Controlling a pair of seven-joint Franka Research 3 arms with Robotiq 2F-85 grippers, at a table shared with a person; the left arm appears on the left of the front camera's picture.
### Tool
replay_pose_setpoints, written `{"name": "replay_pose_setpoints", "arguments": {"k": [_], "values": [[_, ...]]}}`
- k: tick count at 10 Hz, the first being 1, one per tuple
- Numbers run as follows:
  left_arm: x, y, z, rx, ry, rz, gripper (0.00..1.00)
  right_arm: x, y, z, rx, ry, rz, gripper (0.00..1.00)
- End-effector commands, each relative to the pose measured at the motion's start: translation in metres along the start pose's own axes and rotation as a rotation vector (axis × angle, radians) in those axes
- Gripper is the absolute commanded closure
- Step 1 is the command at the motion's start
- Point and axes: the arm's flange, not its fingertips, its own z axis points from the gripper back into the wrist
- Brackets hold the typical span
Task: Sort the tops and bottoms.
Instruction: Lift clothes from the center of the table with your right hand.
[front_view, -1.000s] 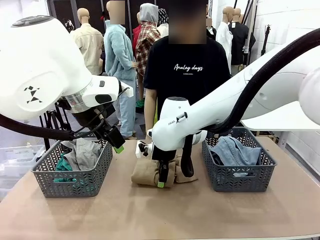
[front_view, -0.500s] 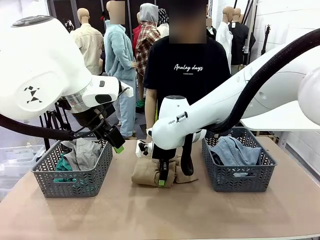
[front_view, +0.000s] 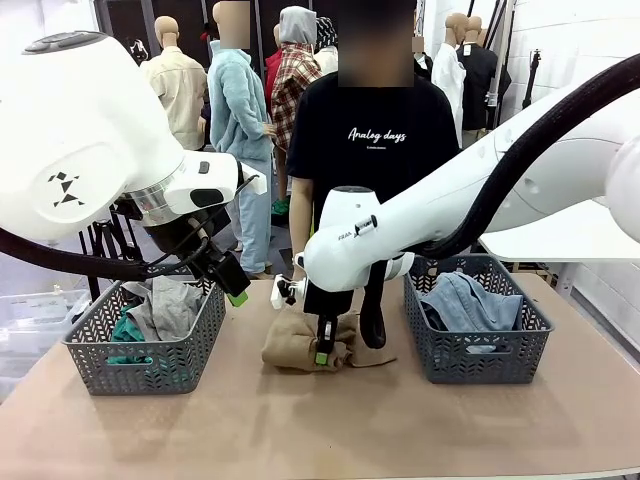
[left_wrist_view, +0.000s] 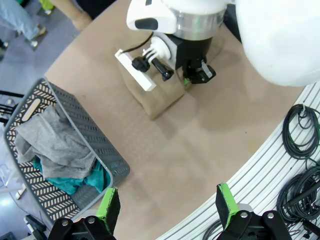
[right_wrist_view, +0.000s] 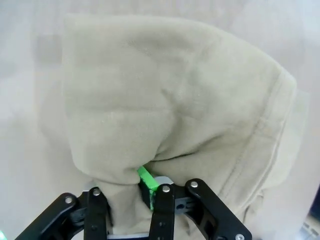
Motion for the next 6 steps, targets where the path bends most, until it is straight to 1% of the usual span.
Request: {"name": "replay_pose_setpoints", "arguments": {"k": [1,2,4,6], "values": [[-0.001,0.002,0.002,0.006,0.006,-0.005,0.00,-0.015,0.016,0.032,-0.024,-0.118,-0.041,1.00],[-0.001,0.002,0.002,0.006,0.006,-0.005,0.00,-0.025,0.020,0.059,-0.062,-0.184,-0.063,1.00],[-0.001,0.002,0.002,0.006,0.006,-0.005,0.00,-0.050,0.029,0.132,-0.224,-0.274,-0.109,1.00],[-0.001,0.002,0.002,0.006,0.006,-0.005,0.00,-0.062,0.051,0.189,-0.371,-0.330,-0.150,1.00]]}}
